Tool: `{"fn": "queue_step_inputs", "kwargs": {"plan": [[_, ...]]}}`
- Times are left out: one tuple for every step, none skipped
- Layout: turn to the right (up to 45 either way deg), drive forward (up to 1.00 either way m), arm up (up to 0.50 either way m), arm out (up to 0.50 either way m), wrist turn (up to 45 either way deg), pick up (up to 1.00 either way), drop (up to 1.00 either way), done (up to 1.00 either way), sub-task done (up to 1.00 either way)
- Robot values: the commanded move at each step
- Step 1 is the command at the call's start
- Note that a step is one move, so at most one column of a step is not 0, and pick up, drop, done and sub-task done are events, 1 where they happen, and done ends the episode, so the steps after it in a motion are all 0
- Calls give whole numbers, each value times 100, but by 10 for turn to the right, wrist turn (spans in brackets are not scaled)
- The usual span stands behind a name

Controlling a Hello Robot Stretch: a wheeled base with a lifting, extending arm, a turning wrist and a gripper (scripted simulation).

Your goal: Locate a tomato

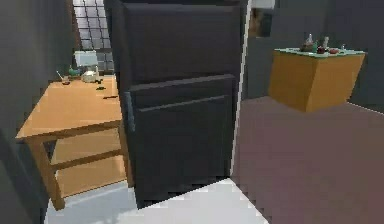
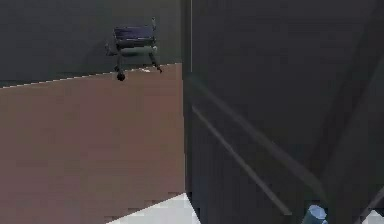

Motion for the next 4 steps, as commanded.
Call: {"fn": "queue_step_inputs", "kwargs": {"plan": [[390, 0, 0, 0, 0, 0, 0, 0, 0], [0, 100, 0, 0, 0, 0, 0, 0, 0], [0, 100, 0, 0, 0, 0, 0, 0, 0], [0, 100, 0, 0, 0, 0, 0, 0, 0]]}}
